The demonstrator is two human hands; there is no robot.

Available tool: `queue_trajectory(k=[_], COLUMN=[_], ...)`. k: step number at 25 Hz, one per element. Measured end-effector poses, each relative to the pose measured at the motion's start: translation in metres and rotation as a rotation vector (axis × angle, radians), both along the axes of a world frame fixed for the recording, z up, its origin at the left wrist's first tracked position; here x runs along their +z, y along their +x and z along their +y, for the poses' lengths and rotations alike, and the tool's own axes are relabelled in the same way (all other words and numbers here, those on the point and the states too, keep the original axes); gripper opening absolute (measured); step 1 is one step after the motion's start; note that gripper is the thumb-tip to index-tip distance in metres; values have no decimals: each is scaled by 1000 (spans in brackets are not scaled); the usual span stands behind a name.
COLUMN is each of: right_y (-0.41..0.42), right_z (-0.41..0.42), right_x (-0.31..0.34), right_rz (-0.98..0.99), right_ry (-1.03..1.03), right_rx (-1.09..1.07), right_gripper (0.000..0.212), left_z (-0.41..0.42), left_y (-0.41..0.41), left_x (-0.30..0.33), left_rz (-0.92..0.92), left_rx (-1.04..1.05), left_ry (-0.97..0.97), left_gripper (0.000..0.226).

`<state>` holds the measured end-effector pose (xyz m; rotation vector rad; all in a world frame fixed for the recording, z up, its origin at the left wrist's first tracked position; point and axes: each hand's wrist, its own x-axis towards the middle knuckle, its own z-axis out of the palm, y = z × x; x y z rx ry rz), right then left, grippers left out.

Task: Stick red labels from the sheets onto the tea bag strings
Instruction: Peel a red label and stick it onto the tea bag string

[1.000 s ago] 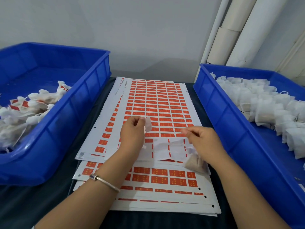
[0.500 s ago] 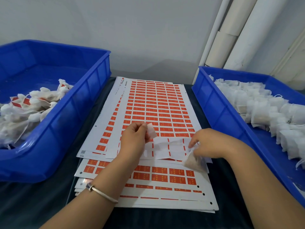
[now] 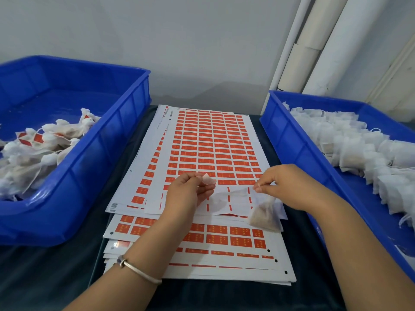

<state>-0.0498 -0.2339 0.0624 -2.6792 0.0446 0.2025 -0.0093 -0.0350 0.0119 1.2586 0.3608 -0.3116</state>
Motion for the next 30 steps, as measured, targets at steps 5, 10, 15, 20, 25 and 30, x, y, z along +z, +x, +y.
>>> queue_trajectory(k=[5, 10, 15, 20, 25, 30], right_y=[-10, -19, -8, 2, 6, 7], right_z=[14, 36, 47, 40, 33, 30], right_x=[19, 34, 27, 12, -1, 0], right_rz=[-219, -243, -330, -405, -382, -382], right_ry=[116, 222, 217, 239, 304, 306], right_rx=[0, 106, 162, 45, -70, -66], right_gripper=[16, 28, 18, 17, 19, 26], left_z=[-4, -17, -28, -26, -29, -28], left_y=[-5, -11, -20, -24, -26, -25], left_x=[12, 25, 31, 28, 27, 30], left_rz=[24, -87, -98, -32, 18, 16], left_rx=[-78, -140, -158, -207, -204, -273], left_ry=[-153, 8, 143, 117, 79, 50], left_gripper=[7, 18, 25, 17, 15, 15])
